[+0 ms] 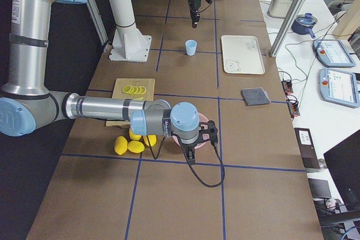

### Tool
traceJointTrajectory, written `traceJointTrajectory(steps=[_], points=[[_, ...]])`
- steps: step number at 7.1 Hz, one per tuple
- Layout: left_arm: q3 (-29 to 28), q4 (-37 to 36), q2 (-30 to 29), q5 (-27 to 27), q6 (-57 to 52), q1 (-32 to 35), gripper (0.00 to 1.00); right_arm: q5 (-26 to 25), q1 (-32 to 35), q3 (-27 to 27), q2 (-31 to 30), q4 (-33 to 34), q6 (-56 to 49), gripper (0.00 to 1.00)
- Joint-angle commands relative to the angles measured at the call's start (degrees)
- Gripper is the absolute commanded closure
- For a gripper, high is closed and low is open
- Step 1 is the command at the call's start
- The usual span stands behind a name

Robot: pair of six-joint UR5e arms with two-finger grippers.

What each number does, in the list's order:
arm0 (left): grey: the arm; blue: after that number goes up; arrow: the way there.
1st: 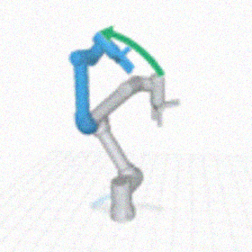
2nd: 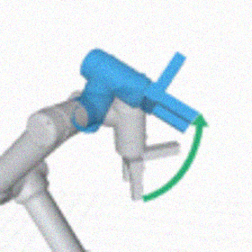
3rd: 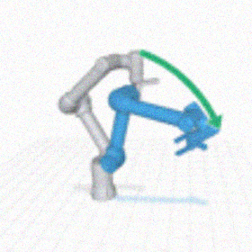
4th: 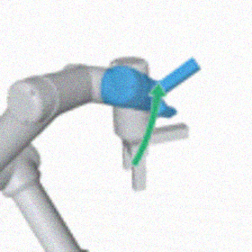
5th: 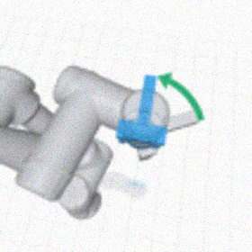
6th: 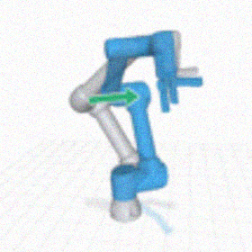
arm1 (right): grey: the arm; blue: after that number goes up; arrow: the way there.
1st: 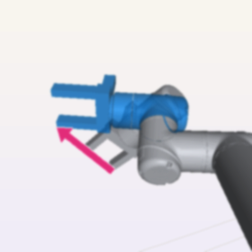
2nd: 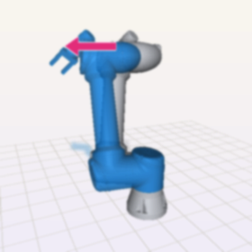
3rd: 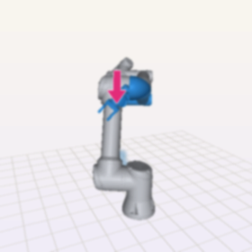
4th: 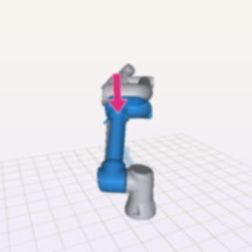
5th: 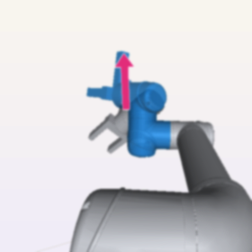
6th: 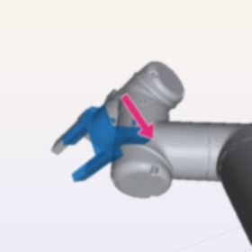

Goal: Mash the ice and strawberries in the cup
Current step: 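Carry the strawberry with the left gripper over the blue cup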

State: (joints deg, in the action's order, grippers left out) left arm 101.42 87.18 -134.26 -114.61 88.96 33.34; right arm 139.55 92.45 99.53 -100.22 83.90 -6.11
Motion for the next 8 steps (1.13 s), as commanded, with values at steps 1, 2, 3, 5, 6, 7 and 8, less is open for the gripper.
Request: traceJointTrajectory(steps=[1,2,3,5,6,7,8], points=[[-4.27,3.93,-1.35,2.01,0.51,-2.66,1.0,0.2,0.02,0.23,-0.06,-0.05,0.48,0.0],[-6.65,6.66,-1.7,2.2,0.43,-3.19,1.0,0.2,0.02,0.32,0.03,-0.05,0.48,0.0],[-8.15,7.38,-2.93,2.2,0.51,-3.19,1.0,0.2,0.02,0.4,0.03,-0.05,0.48,0.0],[-8.7,7.39,-3.46,2.2,0.43,-3.45,1.0,0.2,0.02,0.4,0.03,-0.14,0.39,0.0],[-8.78,7.39,-3.46,2.2,0.43,-3.46,0.98,0.29,0.19,0.49,0.03,-0.05,0.39,0.0],[-8.79,7.39,-3.46,2.2,0.34,-3.46,0.95,0.29,0.19,0.49,0.03,-0.05,0.39,0.0],[-8.7,7.39,-3.46,2.2,0.25,-3.46,0.9,0.29,0.28,0.49,0.03,-0.05,0.39,0.0]])
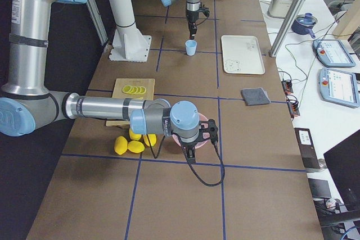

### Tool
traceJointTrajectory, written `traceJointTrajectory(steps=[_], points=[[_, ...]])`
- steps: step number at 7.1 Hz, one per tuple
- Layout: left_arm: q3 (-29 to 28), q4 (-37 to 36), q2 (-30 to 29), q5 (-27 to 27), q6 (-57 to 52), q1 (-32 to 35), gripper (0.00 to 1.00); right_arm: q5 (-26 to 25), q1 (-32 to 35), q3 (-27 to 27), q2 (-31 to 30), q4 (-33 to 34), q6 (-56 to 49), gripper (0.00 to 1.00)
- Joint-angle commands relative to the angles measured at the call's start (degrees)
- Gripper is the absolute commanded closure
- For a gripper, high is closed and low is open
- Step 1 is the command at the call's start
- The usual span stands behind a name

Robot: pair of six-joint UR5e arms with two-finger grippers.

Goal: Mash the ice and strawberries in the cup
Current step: 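Open the left gripper to drop the strawberry into the cup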

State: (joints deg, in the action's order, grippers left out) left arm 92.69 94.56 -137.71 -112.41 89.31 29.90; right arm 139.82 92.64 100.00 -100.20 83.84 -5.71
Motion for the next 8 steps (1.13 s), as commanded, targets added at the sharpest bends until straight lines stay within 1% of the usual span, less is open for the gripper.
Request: traceJointTrajectory(steps=[1,2,3,8], points=[[0.12,0.09,-0.02,-0.17,-0.1,-0.01,0.64,-0.08,0.17,0.02,0.0,0.01,-0.01,0.0],[0.12,0.09,-0.02,0.0,-0.45,-0.01,0.19,0.01,0.17,0.02,0.0,0.01,-0.01,0.0],[0.21,0.09,-0.02,0.0,-0.36,-0.01,0.0,-0.08,0.17,-0.07,0.0,0.01,-0.01,0.0],[1.52,-0.78,1.12,-0.53,-0.71,0.94,0.0,-0.08,0.09,-0.25,0.44,0.01,0.08,0.0]])
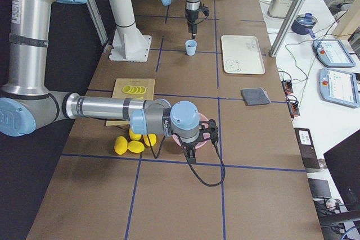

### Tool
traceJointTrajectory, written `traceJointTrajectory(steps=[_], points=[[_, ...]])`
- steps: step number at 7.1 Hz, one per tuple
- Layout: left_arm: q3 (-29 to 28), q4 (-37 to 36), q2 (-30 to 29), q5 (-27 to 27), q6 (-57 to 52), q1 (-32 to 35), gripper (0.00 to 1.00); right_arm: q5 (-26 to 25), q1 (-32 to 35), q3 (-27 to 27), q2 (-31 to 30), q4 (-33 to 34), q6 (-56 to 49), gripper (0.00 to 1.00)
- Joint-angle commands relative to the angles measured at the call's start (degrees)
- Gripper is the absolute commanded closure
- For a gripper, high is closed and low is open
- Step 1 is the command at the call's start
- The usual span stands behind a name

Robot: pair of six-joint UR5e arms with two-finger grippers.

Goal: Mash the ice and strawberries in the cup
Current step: 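Move the left gripper back toward the steel muddler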

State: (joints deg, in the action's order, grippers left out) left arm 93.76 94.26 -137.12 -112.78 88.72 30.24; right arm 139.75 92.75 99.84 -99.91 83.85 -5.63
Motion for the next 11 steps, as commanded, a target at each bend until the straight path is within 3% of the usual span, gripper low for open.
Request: traceJointTrajectory(steps=[1,5,8,10,11], points=[[1.07,-1.01,2.19,-0.42,-2.48,1.74,0.0,0.0,-0.02,-0.35,0.16,0.0,0.35,0.0],[22.21,-15.91,19.93,-8.66,-26.42,12.87,0.0,-0.7,-0.02,0.0,0.77,-0.26,0.27,0.0],[24.36,-19.47,30.03,-10.78,-46.2,22.19,0.0,-1.41,-0.11,-2.71,6.64,3.5,0.44,0.0],[23.75,-19.12,39.25,-16.92,-63.31,32.98,0.0,-1.32,-0.11,-3.34,7.01,3.51,0.44,0.01],[22.09,-18.94,41.74,-17.21,-69.76,37.21,0.0,-1.23,-0.11,-3.25,7.01,3.51,0.53,0.0]])
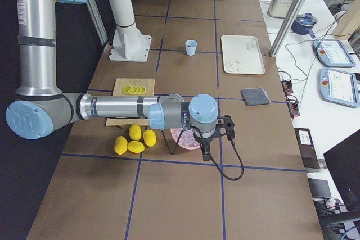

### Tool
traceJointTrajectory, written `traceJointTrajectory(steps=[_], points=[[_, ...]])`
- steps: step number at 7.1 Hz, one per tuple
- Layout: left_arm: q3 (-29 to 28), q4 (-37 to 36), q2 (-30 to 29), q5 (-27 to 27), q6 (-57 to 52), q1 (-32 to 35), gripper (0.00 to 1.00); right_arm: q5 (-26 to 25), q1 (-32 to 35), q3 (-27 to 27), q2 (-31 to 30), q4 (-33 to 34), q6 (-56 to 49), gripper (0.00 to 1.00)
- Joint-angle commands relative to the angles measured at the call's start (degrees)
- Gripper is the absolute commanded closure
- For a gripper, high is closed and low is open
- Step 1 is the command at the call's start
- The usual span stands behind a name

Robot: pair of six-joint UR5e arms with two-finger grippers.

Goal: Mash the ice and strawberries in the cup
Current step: 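Move the left gripper back toward the steel muddler, then grasp the steel muddler by its black end with the left gripper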

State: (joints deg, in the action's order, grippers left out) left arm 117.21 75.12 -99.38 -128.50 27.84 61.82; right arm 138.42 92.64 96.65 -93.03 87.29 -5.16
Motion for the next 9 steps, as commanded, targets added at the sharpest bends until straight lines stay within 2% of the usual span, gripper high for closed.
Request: traceJointTrajectory(steps=[1,2,3,4,6,8,9], points=[[-4.5,0.64,5.84,-2.62,-10.69,8.73,0.0,0.27,0.0,-0.05,0.13,-0.02,0.07,0.0],[-8.97,5.0,6.91,-3.77,-11.14,9.98,0.0,0.27,0.0,-0.05,0.04,-0.11,0.07,0.0],[-13.19,16.26,11.35,-3.78,-10.71,10.08,0.0,0.36,0.0,0.12,0.04,-0.19,0.07,0.0],[-18.63,25.16,12.09,-3.78,-9.4,10.08,0.0,0.27,0.0,0.12,0.04,-0.28,0.15,0.0],[-24.46,31.37,11.67,-3.34,-4.58,9.73,0.0,0.36,0.0,0.12,-0.13,-0.37,0.15,0.0],[-34.02,46.44,11.05,-3.16,4.45,9.11,0.0,0.27,0.0,0.12,-0.04,-0.46,0.15,0.0],[-36.33,52.18,10.87,-1.77,9.81,5.8,0.0,0.27,0.0,0.12,0.04,-0.46,0.15,0.0]])
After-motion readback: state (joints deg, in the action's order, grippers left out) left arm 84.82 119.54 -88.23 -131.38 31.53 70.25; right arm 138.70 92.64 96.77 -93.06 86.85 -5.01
